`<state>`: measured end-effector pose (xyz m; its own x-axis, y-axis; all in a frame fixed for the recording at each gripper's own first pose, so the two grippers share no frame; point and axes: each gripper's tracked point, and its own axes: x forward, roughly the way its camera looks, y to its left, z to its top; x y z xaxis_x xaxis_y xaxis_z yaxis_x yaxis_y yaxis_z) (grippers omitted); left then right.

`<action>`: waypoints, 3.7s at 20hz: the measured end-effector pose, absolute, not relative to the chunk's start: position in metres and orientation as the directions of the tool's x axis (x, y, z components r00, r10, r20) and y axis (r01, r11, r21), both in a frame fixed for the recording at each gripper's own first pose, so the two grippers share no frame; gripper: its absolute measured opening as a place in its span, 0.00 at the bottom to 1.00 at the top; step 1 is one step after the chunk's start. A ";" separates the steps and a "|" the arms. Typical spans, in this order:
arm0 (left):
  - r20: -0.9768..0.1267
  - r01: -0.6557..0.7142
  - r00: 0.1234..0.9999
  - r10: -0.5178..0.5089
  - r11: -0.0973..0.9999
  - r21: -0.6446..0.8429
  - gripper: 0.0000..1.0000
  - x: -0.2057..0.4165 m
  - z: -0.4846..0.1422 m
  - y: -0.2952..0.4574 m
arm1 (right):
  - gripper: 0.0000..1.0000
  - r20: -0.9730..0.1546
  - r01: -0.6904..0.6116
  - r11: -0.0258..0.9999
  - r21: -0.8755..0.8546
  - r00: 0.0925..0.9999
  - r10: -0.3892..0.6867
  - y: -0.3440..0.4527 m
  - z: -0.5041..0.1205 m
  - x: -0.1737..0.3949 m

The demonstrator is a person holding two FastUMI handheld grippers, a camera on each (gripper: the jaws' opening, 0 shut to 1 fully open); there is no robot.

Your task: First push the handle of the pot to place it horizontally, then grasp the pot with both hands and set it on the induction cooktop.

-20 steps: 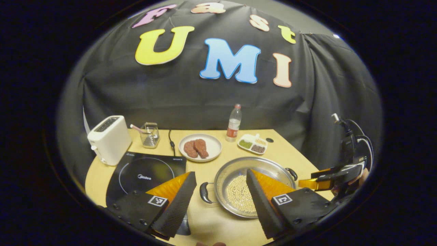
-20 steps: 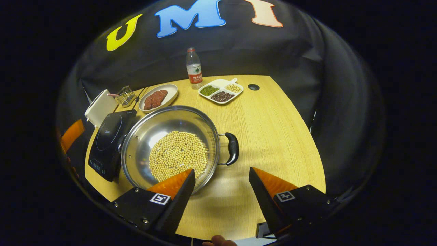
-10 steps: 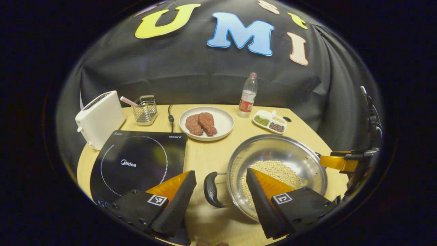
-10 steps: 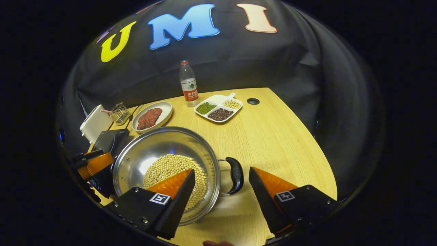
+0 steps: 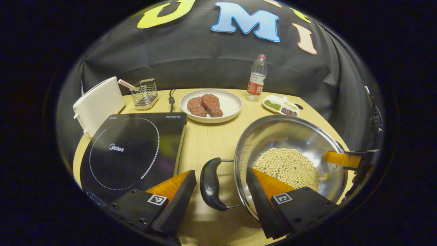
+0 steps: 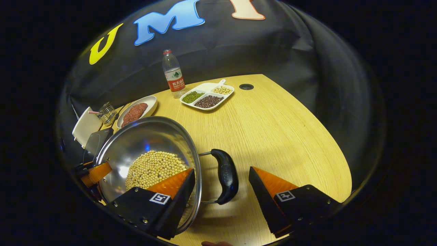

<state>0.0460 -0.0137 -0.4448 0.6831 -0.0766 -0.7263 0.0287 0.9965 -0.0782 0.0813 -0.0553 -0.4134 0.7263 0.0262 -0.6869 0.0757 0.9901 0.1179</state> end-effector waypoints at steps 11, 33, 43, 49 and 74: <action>-0.745 0.010 0.665 -0.053 0.998 -0.061 0.72 0.050 -0.450 -0.018 | 0.63 -0.708 0.060 0.991 0.118 0.705 0.042 -0.043 -0.422 0.086; -0.670 -0.053 0.742 -0.012 0.996 -0.077 0.65 0.060 -0.352 0.061 | 0.62 -0.656 -0.004 0.994 0.108 0.751 0.075 0.031 -0.331 0.078; -0.651 -0.126 0.757 0.054 0.990 -0.064 0.68 0.056 -0.334 0.156 | 0.62 -0.643 -0.084 0.990 0.109 0.754 0.135 0.122 -0.315 0.089; -0.657 -0.158 0.749 0.080 0.986 -0.060 0.68 0.056 -0.339 0.220 | 0.62 -0.654 -0.118 0.987 0.112 0.739 0.163 0.182 -0.319 0.099; -0.686 -0.075 0.726 0.039 0.997 -0.022 0.65 0.087 -0.375 0.341 | 0.62 -0.712 -0.036 0.994 0.101 0.695 0.097 0.301 -0.357 0.098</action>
<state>0.0866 0.3410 -0.3748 0.7264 0.0392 -0.6862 -0.0750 0.9969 -0.0224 0.0979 0.3009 -0.3575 0.6954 0.0970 -0.7120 -0.0358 0.9943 0.1006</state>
